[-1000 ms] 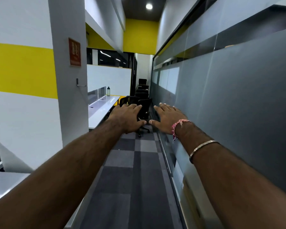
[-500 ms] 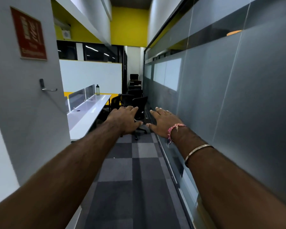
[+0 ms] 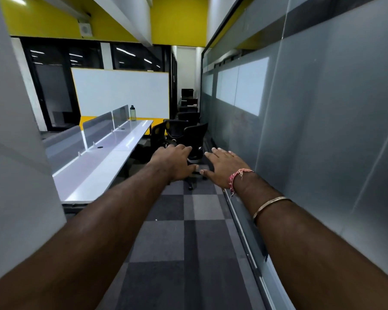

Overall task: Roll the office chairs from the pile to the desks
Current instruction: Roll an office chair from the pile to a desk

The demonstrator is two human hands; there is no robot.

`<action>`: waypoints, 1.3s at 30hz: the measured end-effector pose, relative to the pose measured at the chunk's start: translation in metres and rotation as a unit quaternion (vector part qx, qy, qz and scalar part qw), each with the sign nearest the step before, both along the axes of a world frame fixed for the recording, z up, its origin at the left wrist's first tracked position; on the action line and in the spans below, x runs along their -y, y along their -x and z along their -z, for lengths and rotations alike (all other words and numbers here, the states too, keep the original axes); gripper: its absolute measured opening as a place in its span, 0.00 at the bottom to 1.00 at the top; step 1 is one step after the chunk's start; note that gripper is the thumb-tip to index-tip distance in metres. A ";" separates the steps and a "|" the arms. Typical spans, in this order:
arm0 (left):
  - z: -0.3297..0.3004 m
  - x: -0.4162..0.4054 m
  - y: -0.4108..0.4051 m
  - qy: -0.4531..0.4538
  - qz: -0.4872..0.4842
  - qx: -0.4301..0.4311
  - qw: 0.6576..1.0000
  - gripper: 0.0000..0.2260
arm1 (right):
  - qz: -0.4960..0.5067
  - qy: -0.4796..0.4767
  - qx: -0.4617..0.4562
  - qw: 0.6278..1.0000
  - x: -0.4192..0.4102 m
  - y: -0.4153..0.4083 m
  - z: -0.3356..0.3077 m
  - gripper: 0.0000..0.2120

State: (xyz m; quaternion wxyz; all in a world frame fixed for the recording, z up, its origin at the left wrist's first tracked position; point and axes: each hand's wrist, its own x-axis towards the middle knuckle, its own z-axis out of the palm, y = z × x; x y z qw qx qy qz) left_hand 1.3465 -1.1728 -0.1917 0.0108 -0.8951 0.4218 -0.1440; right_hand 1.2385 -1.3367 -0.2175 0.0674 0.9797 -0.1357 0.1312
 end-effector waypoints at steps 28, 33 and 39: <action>0.019 0.470 -0.515 -0.028 0.015 -0.054 0.998 0.32 | 0.015 -0.008 -0.036 0.999 0.447 -0.524 0.010 0.34; 0.028 0.535 -0.588 -0.036 0.024 -0.067 0.997 0.31 | 0.029 -0.011 -0.052 0.998 0.517 -0.596 0.020 0.34; 0.043 0.622 -0.696 -0.048 0.001 -0.061 0.997 0.32 | 0.009 -0.010 -0.056 0.998 0.603 -0.715 0.044 0.35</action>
